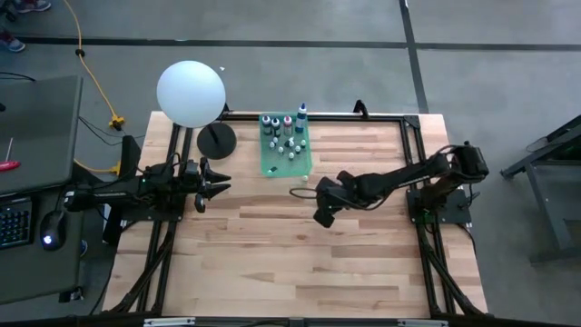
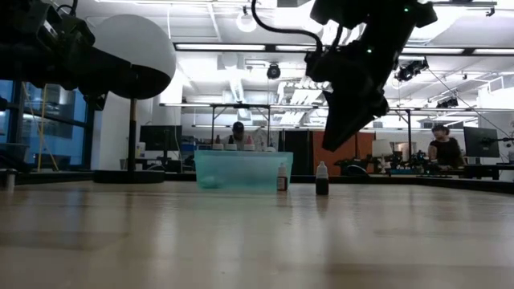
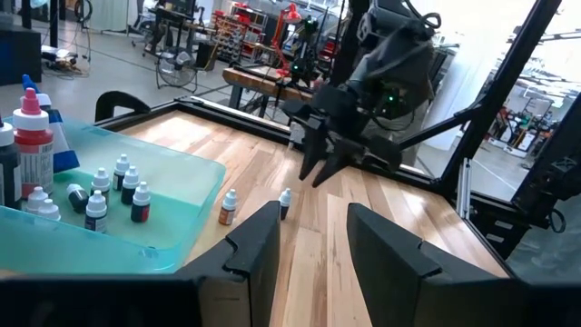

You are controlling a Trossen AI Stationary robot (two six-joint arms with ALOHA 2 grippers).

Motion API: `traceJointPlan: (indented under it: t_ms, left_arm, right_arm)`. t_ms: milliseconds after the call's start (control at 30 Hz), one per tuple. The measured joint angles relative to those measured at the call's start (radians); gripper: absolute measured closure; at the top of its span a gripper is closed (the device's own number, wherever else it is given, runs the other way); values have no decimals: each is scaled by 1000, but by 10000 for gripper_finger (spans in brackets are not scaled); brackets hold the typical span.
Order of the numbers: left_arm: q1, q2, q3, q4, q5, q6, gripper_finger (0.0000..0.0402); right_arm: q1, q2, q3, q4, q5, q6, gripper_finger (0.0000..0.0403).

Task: Pick & Place food coloring
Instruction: Put the small blue food coloring bottle into the blue bin

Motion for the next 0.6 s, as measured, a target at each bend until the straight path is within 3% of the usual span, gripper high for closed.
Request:
traceJointPlan:
  t_ms: [167,367,600]
  left_arm:
    - [0,0,0,0,0,0,273]
    - [0,0,0,0,0,0,273]
    - [0,0,0,0,0,0,273]
  right_arm:
    - [24,0,0,-6,24,-42,261]
    - [35,1,-16,2,106,50,176]
    - [37,1,-100,120,113,95,151]
